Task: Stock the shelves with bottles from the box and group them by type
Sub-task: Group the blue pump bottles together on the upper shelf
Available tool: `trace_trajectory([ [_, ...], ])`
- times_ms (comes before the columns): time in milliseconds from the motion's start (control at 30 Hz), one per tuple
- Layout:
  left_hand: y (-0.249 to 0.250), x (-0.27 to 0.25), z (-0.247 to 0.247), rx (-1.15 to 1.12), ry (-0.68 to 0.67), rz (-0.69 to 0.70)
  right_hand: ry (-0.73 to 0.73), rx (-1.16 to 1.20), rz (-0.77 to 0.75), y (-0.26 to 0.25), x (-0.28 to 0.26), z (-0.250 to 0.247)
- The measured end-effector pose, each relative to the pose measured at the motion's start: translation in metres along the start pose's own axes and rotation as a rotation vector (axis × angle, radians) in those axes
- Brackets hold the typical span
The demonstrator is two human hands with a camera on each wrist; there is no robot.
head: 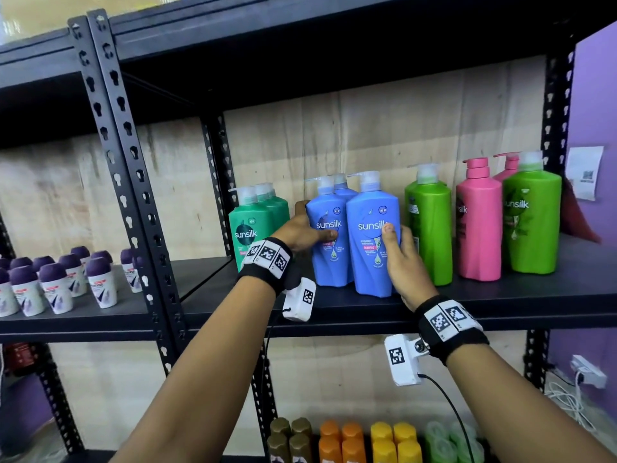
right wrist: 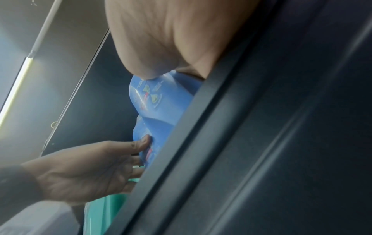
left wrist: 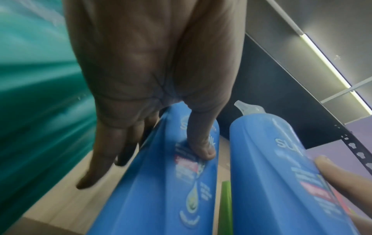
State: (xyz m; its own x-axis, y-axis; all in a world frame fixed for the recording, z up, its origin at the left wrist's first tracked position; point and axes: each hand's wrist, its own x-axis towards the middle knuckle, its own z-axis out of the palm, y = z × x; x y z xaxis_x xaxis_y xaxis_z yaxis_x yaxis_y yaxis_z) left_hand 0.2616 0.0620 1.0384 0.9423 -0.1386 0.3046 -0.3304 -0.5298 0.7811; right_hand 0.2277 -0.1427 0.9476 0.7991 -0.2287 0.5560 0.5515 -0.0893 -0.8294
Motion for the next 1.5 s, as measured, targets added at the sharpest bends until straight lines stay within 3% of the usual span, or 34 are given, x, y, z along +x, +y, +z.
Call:
trace_trajectory([
  [167,0.008,0.023,0.007,0.101,-0.026,-0.037,0.008,-0.029,0.008,0.0,0.001,0.0],
  [533,0.011,0.039,0.016,0.104,-0.088,-0.074,0.021,-0.083,0.002,-0.004,-0.001,0.0],
  [800,0.002,0.042,0.023,-0.012,-0.148,-0.039,0.012,-0.102,0.004,-0.003,-0.001,-0.001],
  [1067,0.009,0.039,0.026,0.061,-0.173,0.088,-0.034,-0.019,0.043,-0.001,0.001,-0.002],
  [1233,0.007,0.034,0.027,-0.023,-0.185,-0.005,-0.109,-0.084,0.024,0.001,0.003,-0.003],
  [1367,0.009,0.017,0.026,-0.297,-0.127,-0.132,-0.186,-0.156,0.085,-0.002,0.002,-0.003],
  [1500,0.01,-0.001,0.018,-0.468,-0.054,-0.132,-0.265,-0.239,0.092,-0.003,0.002,0.0],
])
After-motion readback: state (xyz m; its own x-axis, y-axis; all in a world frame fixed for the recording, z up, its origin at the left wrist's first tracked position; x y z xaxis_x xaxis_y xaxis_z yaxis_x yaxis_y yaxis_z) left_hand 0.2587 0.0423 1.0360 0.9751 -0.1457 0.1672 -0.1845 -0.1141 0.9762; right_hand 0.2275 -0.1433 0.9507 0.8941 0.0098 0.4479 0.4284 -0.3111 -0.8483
